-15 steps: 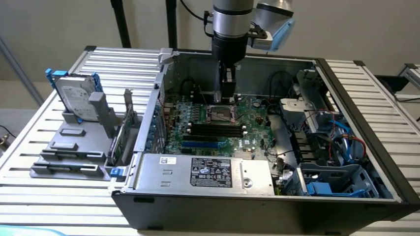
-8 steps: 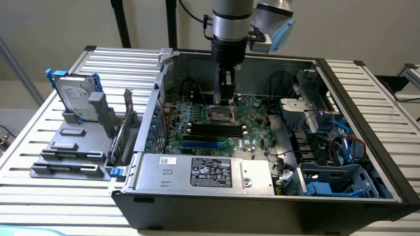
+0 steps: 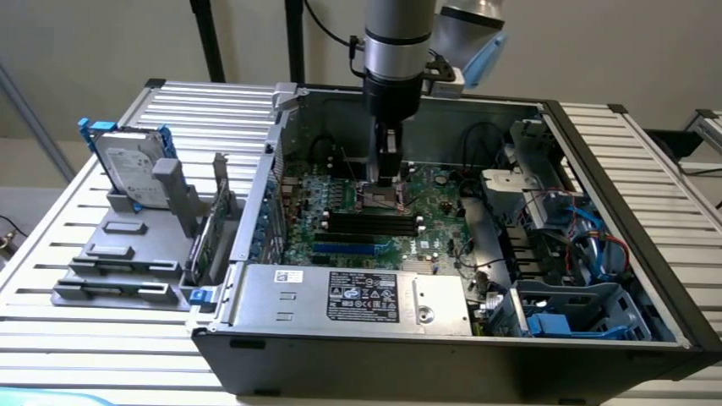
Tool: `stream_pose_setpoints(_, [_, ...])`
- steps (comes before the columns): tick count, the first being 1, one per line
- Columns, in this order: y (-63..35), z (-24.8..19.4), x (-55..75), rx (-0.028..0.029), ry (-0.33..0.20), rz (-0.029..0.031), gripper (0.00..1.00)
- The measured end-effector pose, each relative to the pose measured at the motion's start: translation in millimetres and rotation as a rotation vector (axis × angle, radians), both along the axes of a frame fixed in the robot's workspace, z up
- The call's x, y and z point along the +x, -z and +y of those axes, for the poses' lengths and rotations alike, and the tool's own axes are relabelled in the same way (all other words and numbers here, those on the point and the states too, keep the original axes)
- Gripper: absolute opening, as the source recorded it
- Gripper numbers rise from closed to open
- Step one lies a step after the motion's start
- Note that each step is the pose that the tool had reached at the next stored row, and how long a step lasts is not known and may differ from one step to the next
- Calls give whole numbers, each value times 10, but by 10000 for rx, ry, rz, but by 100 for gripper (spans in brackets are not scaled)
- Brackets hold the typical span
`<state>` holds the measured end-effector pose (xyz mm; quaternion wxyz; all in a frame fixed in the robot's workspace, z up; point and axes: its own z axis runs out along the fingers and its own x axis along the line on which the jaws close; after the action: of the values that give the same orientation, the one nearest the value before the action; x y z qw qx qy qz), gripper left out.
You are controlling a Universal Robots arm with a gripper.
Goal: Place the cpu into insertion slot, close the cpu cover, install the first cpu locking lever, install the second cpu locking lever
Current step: 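Place the cpu into insertion slot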
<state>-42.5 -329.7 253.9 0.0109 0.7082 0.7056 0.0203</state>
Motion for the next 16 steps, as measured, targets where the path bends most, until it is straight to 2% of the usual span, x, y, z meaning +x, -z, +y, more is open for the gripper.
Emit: stream_pose_setpoints(16, [292,6,2,11,113,0,55])
